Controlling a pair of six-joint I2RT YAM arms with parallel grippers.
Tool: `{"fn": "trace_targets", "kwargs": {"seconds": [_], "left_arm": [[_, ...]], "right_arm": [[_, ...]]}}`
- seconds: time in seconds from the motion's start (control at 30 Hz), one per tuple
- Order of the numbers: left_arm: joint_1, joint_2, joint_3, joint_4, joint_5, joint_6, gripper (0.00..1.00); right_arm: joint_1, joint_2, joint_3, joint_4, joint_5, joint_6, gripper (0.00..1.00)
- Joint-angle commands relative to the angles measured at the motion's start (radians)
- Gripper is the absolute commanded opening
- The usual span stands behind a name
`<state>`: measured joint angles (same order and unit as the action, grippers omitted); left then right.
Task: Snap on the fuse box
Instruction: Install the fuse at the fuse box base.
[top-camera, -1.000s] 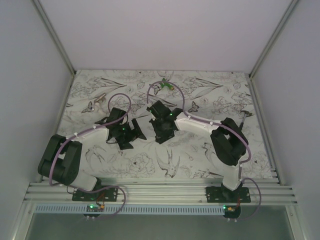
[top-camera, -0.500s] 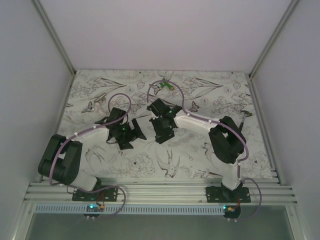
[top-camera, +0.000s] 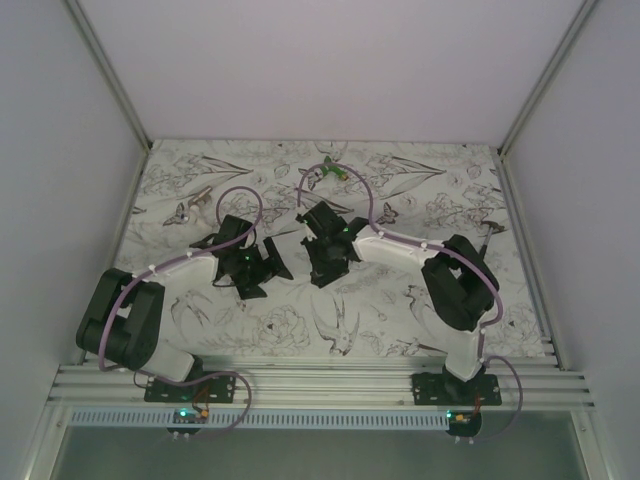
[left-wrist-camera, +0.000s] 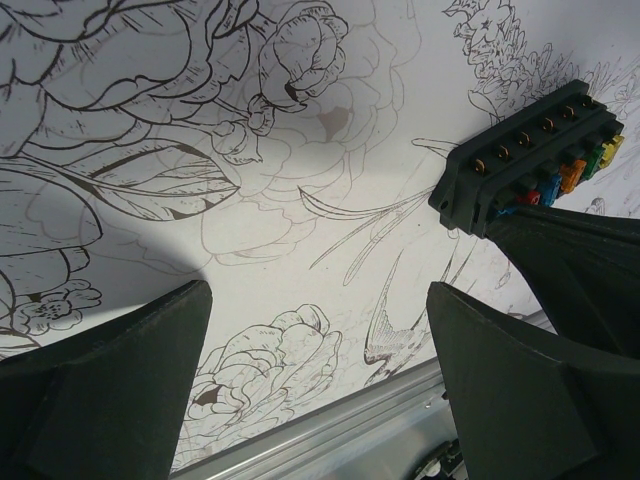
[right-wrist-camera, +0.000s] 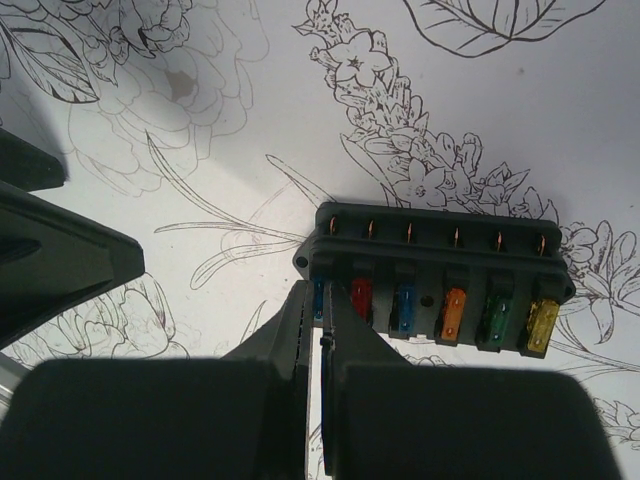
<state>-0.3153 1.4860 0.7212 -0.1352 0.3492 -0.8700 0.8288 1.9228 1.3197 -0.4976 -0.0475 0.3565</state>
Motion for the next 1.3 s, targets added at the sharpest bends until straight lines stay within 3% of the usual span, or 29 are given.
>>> {"fn": "trace_targets", "kwargs": {"seconds": [0.0, 0.2, 0.37, 0.53, 0.8, 0.97, 1.1, 1.27], "left_arm": [[-0.005, -0.001, 0.003, -0.033, 0.003, 0.019, 0.95], [-0.004, -0.050, -0.012, -0.046, -0.013, 0.025, 0.95], [-0.004, -0.082, -0.017, -0.056, -0.022, 0.032, 0.95], [-0.007, -0.083, -0.005, -0.056, -0.007, 0.054, 0.93], [-0.060, 0.012, 0.096, -0.052, 0.030, 0.120, 0.83], [-0.115, 0.100, 0.198, -0.039, 0.055, 0.164, 0.73], [-0.136, 0.168, 0.254, -0.012, 0.100, 0.180, 0.63], [-0.149, 0.236, 0.266, 0.028, 0.157, 0.162, 0.55]], "right_arm": [[0.016, 0.127, -0.061, -0.194, 0.058, -0.075, 0.00], [0.041, 0.080, 0.075, -0.193, -0.006, -0.149, 0.02], [0.041, 0.027, 0.133, -0.185, -0.044, -0.150, 0.21], [0.040, -0.041, 0.129, -0.142, -0.047, -0.122, 0.29], [-0.037, -0.209, -0.051, -0.008, -0.055, 0.045, 0.36], [-0.129, -0.302, -0.254, 0.183, -0.136, 0.209, 0.42], [-0.187, -0.308, -0.370, 0.338, -0.222, 0.302, 0.43], [-0.214, -0.251, -0.400, 0.460, -0.264, 0.354, 0.43]]}}
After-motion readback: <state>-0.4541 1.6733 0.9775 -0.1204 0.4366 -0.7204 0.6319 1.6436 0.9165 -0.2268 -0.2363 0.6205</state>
